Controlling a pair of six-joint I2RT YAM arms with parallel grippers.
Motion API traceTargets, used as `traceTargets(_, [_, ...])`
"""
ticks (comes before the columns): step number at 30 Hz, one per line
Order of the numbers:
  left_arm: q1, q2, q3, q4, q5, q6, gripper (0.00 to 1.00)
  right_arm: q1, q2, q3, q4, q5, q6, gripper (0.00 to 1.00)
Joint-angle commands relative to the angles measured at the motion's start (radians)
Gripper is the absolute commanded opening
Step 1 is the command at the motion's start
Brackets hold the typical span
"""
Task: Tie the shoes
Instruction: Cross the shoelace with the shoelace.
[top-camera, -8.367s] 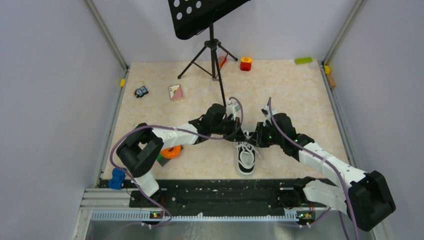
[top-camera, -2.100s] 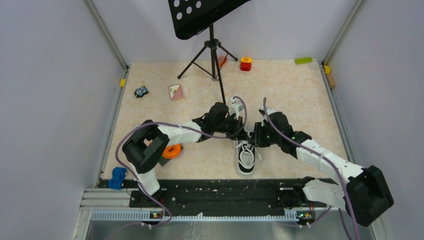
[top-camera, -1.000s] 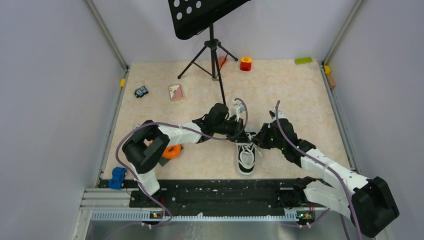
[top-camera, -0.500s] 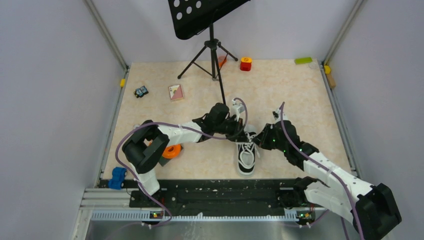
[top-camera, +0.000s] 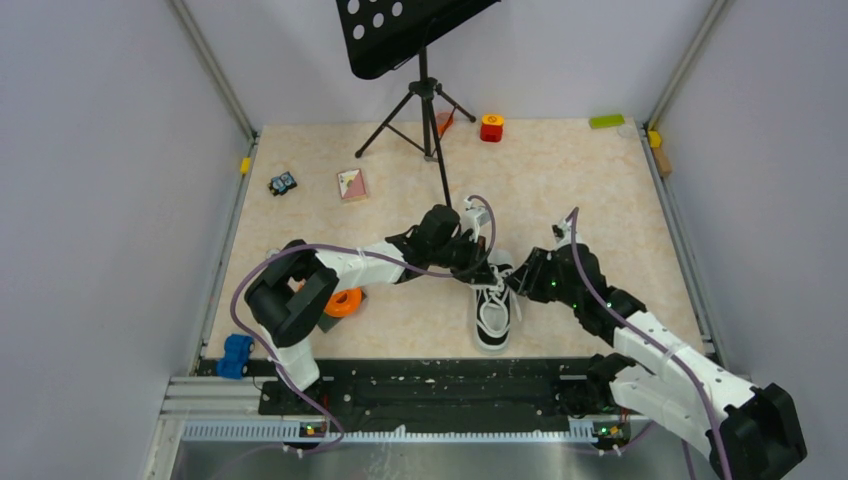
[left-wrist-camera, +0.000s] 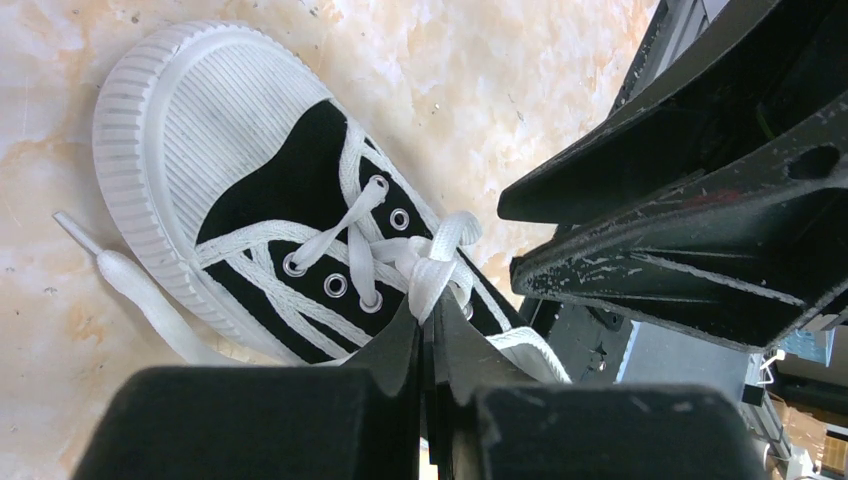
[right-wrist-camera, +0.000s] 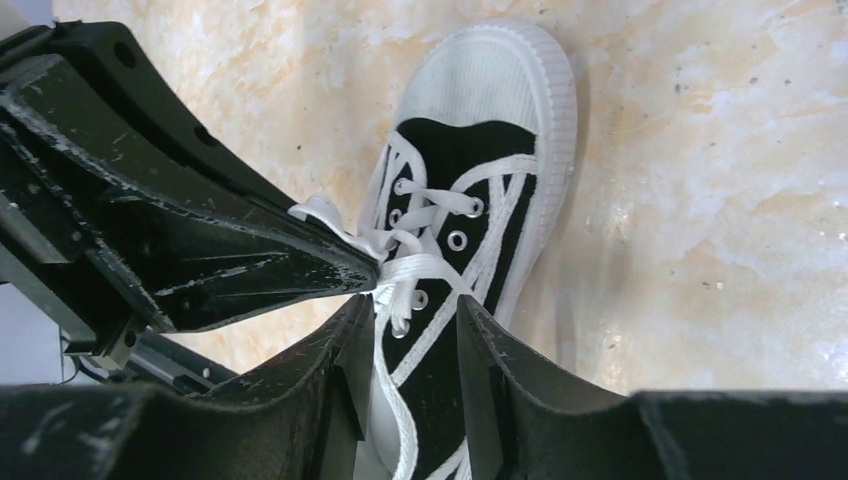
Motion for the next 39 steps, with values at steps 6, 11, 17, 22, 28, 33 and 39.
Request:
traceTargets(6, [-0.004,-0.004,0.031,0.016,0.004,0.016,0.0,-0.06,-0.021,0.019,-0.03,-0.02,-0.027,0.32])
traceTargets(11, [-0.004,-0.01,0.029,0.031,0.022,0.021,0.0,-0.121,0.0,0.014,-0.005,-0.078,-0.058,0.33])
traceTargets(17, [-0.003,-0.01,0.029,0.044,0.031,0.016,0.0,-0.146,0.098,0.017,0.059,-0.209,-0.103,0.33])
traceTargets(22, [-0.003,-0.019,0.025,0.045,0.02,0.015,0.0,-0.145,0.131,0.003,0.102,-0.238,-0.109,0.33])
traceTargets(28, [-0.003,-0.028,0.022,0.048,0.015,0.019,0.0,-0.146,0.137,0.012,0.115,-0.247,-0.129,0.09])
traceTargets(33, [-0.003,-0.027,0.023,0.05,0.018,0.015,0.0,-0.145,0.135,0.027,0.091,-0.272,-0.154,0.0])
traceTargets(39, [-0.002,-0.036,0.018,0.053,0.009,0.013,0.0,-0.146,0.102,0.043,0.061,-0.316,-0.155,0.0])
